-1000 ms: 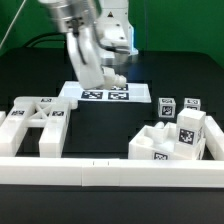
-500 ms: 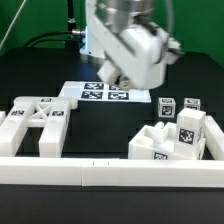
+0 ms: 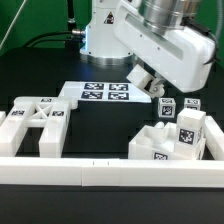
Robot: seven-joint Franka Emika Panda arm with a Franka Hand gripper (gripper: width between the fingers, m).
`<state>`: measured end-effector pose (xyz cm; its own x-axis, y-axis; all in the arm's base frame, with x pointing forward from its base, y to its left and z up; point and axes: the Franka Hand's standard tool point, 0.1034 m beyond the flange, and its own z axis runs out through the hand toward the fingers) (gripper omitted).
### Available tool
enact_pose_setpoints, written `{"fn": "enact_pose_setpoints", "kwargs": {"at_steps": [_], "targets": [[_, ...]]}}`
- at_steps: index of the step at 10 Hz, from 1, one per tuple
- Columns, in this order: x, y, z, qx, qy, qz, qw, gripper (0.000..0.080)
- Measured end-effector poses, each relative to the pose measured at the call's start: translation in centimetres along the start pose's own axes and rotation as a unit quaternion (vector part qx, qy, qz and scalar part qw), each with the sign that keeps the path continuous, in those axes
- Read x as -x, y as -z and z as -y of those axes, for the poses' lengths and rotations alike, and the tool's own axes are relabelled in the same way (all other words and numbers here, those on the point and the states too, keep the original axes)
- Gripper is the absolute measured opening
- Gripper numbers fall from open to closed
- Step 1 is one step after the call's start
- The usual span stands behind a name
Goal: Assemble chair
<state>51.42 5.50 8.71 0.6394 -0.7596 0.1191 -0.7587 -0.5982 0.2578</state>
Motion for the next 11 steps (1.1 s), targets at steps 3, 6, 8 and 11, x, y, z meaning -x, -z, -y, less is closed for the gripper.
{"fn": "enact_pose_setpoints", "kwargs": {"at_steps": [3, 6, 8, 11], "targets": [[0.1, 1.0, 0.7, -0.020, 0.060, -0.025, 0.998, 0.0271], [0.2, 0.8, 0.8, -0.020, 0.073, -0.025, 0.997, 0.0271], [-1.7, 0.9, 0.5, -0.073, 0.179, -0.064, 0.979, 0.0271], [-2.4, 0.7, 0.6, -0.086, 0.223, -0.077, 0.968, 0.0271]]}}
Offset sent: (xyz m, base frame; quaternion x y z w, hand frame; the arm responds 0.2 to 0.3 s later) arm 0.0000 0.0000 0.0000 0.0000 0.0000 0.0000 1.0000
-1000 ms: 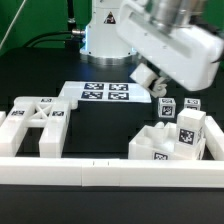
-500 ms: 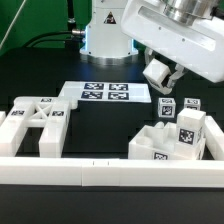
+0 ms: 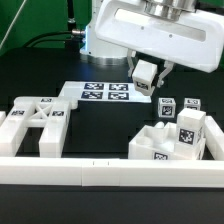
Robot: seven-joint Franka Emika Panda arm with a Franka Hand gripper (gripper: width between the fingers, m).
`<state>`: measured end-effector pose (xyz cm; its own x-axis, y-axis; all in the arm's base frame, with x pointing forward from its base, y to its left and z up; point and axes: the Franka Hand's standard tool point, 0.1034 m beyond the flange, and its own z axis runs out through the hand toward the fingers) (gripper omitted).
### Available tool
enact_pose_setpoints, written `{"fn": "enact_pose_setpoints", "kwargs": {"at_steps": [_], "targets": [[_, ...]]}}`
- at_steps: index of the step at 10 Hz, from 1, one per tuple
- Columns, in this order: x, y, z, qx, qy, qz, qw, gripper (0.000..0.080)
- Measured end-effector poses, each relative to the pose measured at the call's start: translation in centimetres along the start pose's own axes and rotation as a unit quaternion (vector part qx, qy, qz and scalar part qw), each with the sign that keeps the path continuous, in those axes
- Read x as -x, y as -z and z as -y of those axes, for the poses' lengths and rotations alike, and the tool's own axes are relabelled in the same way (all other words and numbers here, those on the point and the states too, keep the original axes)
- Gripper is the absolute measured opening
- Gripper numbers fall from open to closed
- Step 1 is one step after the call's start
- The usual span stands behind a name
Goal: Assemble chair
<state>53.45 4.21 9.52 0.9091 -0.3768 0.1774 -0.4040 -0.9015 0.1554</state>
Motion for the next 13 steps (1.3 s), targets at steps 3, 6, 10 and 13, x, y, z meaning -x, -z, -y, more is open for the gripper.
{"fn": "enact_pose_setpoints", "kwargs": {"at_steps": [3, 6, 10, 13], "targets": [[0.0, 0.0, 1.3, -0.028, 0.003, -0.030, 0.999, 0.0271], [-1.1, 0.8, 0.7, -0.118, 0.082, -0.187, 0.972, 0.0271], [-0.1, -1.0, 0.2, -0.092, 0.076, -0.193, 0.974, 0.0271], [-4.2, -1.2, -0.9, -0.067, 0.135, -0.217, 0.964, 0.0271]]}}
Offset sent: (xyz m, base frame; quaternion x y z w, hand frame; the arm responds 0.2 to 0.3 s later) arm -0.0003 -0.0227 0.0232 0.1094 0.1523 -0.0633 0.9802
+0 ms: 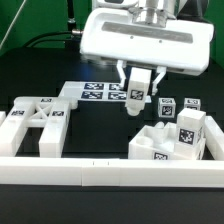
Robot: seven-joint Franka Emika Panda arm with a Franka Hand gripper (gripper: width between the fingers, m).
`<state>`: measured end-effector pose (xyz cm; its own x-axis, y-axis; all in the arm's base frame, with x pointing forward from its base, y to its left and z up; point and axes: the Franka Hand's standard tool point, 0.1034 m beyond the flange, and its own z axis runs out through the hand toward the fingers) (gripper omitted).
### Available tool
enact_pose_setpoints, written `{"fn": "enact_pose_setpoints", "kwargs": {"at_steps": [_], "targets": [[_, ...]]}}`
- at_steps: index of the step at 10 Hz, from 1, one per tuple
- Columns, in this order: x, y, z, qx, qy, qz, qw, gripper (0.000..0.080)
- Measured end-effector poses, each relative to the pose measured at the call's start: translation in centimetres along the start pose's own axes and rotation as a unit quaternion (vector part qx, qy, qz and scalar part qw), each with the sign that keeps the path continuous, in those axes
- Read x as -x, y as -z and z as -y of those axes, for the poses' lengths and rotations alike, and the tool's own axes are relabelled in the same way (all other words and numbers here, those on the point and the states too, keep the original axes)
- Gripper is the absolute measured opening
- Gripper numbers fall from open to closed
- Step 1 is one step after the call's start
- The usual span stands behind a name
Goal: Assemble chair
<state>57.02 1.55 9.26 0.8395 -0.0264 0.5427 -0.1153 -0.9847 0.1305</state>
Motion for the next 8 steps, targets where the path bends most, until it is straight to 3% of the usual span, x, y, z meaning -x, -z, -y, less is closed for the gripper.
{"fn": "enact_pose_setpoints", "kwargs": {"at_steps": [1, 4, 6, 8], "targets": [[-0.9, -0.1, 0.0, 0.000, 0.001, 0.001, 1.000, 0.0271], [-1.0, -0.2, -0.1, 0.001, 0.011, -0.001, 1.000, 0.0271], [-5.3, -0.9, -2.4, 0.005, 0.019, -0.019, 1.000, 0.0271], [-8.4, -2.1, -0.8, -0.004, 0.020, -0.051, 0.998, 0.0271]]}}
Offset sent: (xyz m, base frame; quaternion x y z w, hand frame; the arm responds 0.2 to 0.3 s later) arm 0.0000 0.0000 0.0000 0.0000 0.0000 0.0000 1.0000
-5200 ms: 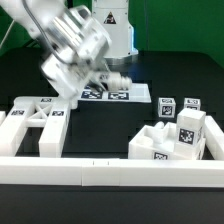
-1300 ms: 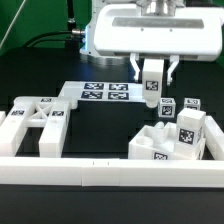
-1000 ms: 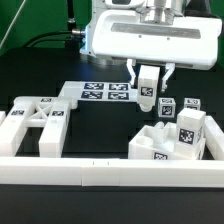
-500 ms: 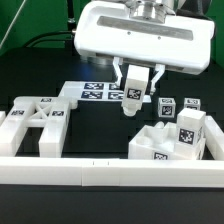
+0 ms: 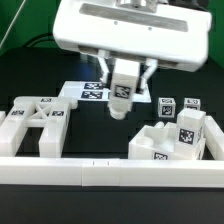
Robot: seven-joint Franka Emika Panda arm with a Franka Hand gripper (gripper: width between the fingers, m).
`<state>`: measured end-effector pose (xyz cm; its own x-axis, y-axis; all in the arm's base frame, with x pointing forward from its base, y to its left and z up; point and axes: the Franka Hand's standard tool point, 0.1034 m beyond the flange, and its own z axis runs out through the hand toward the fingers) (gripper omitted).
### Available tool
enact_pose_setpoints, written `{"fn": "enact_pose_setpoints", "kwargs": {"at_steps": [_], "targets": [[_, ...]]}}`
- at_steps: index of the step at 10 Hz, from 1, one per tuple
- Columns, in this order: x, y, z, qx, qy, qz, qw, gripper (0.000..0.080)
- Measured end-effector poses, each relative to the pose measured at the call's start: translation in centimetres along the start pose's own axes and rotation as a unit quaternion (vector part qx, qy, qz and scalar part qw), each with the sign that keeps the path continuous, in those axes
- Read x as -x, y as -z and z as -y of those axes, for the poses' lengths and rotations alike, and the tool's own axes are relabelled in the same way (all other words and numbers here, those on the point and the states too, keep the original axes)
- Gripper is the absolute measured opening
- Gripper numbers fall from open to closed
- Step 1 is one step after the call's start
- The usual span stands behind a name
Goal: Assemble chair
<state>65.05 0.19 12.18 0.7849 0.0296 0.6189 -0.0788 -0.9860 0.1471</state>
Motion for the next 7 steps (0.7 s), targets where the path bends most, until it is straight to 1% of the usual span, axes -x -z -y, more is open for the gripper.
{"fn": "enact_pose_setpoints", "kwargs": {"at_steps": [1, 4, 5, 7], "targets": [[0.4, 0.0, -0.2, 0.001, 0.002, 0.003, 1.000, 0.0271], [0.5, 0.0, -0.2, 0.002, 0.001, 0.004, 1.000, 0.0271], [0.6, 0.1, -0.2, 0.001, -0.017, 0.011, 1.000, 0.0271], [0.7, 0.3, 1.5, -0.009, -0.074, 0.010, 0.997, 0.0271]]}}
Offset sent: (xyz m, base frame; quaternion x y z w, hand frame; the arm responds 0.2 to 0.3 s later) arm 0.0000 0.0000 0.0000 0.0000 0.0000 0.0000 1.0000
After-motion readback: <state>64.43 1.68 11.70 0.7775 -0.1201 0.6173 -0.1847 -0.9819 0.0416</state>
